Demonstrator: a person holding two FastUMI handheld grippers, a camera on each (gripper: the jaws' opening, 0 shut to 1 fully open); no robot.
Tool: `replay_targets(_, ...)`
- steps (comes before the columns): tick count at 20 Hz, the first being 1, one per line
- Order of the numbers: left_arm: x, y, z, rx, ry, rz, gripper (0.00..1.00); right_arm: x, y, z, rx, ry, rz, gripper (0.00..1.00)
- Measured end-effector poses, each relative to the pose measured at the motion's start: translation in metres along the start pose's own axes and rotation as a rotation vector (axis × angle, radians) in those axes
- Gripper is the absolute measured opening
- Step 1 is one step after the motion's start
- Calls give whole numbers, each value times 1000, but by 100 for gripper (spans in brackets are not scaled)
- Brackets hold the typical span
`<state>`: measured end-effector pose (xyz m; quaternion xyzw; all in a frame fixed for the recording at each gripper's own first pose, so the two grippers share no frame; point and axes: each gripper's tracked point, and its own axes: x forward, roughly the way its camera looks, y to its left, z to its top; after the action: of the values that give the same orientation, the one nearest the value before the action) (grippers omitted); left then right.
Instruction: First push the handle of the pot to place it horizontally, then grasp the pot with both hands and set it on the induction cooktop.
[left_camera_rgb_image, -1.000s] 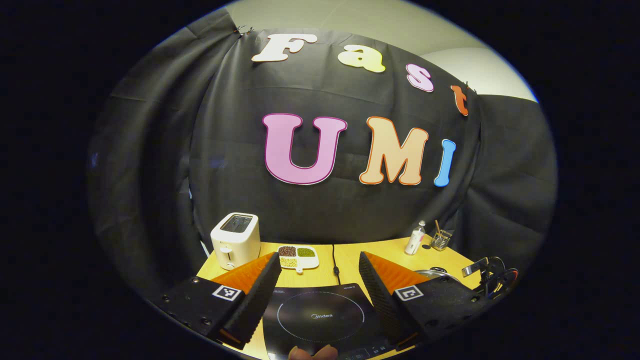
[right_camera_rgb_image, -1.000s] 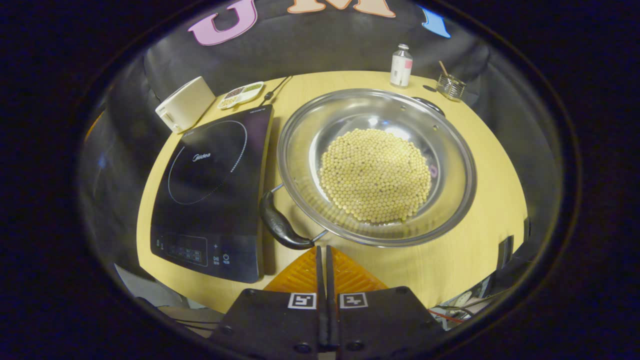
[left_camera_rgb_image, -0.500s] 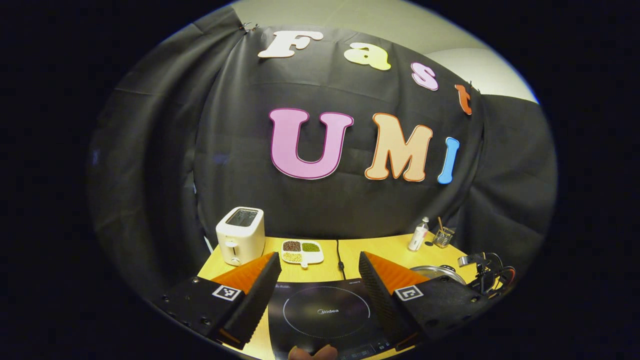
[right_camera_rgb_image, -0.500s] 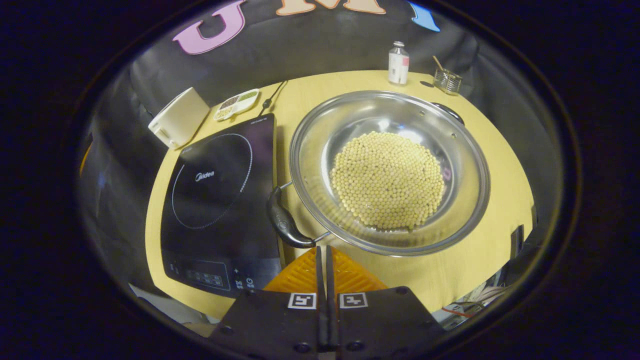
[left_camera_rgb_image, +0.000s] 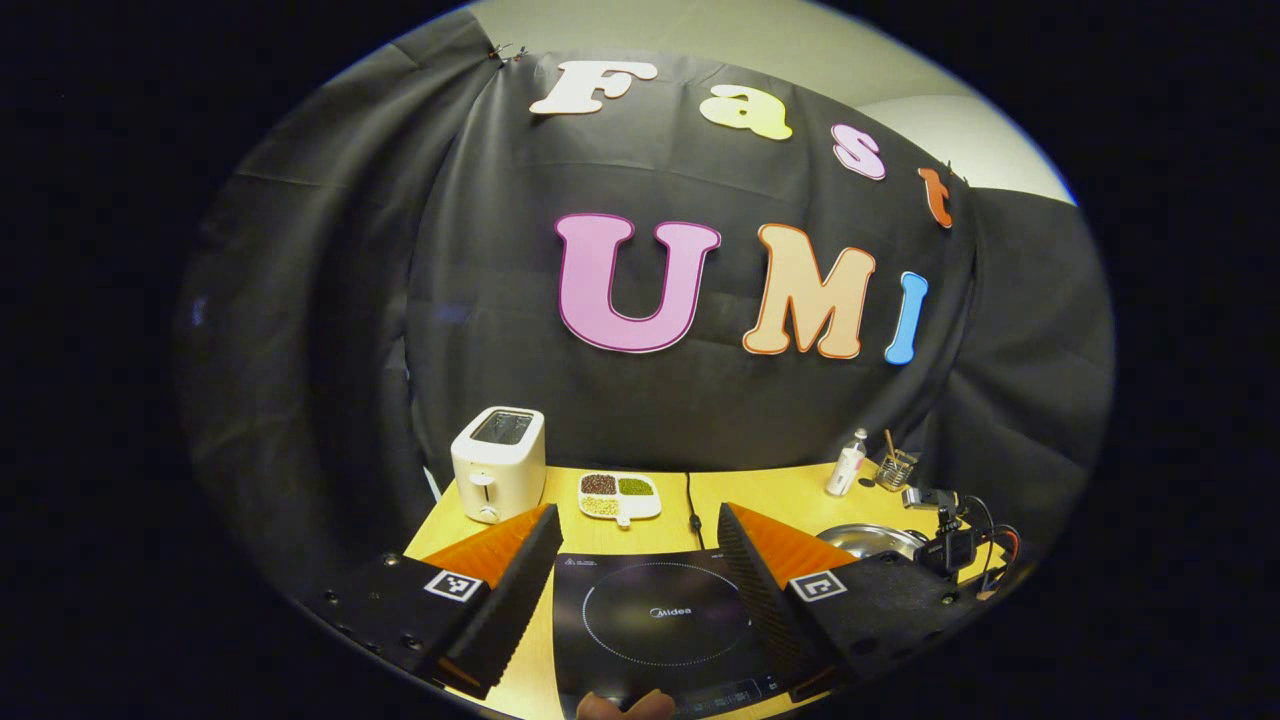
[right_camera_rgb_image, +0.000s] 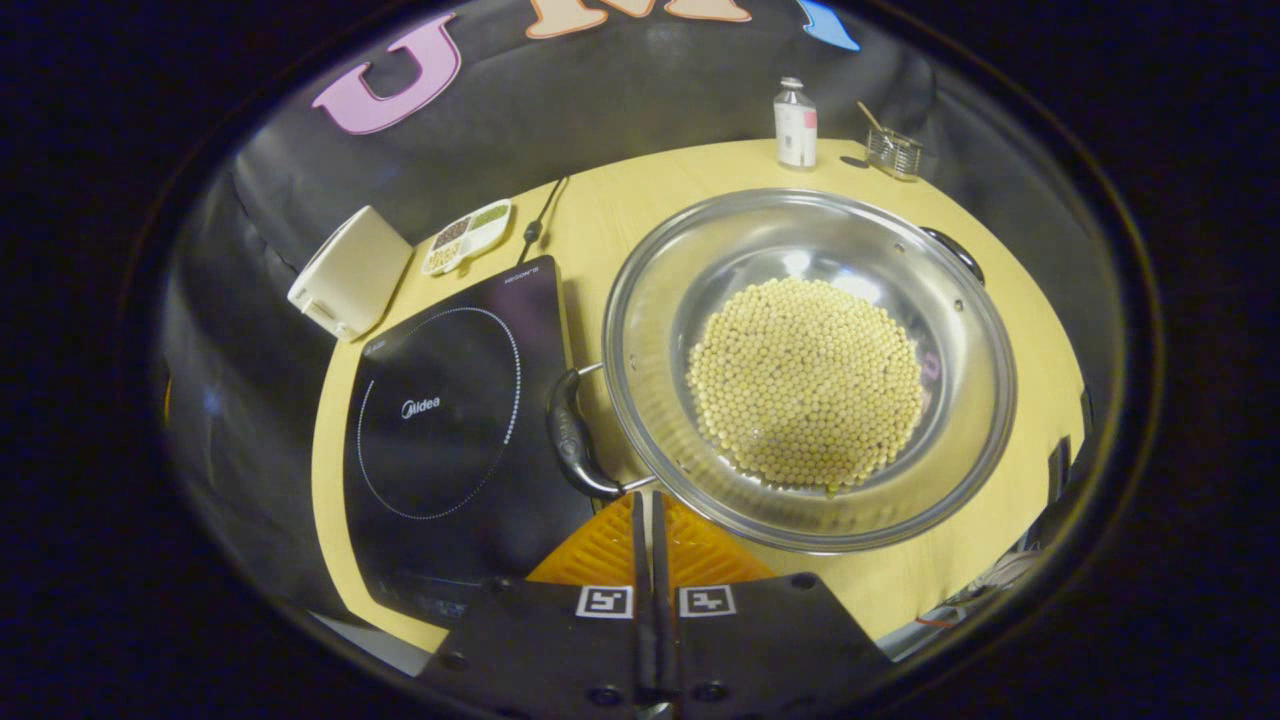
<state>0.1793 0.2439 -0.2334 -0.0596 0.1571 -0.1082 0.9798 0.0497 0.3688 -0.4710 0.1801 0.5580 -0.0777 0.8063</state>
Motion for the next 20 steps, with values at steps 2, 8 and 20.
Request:
replay_targets(2, -3, 1, 1, 6, -2, 2, 95, 4, 6, 3, 13, -5, 6, 2)
replay_targets(8, -8, -6, -5, -23, 19, -21, 95, -5, 20, 13, 38, -20, 59, 3)
replay_targets(20, 19, -73, -52, -137, 177, -153, 96, -73, -104, 90, -32, -251, -121, 12)
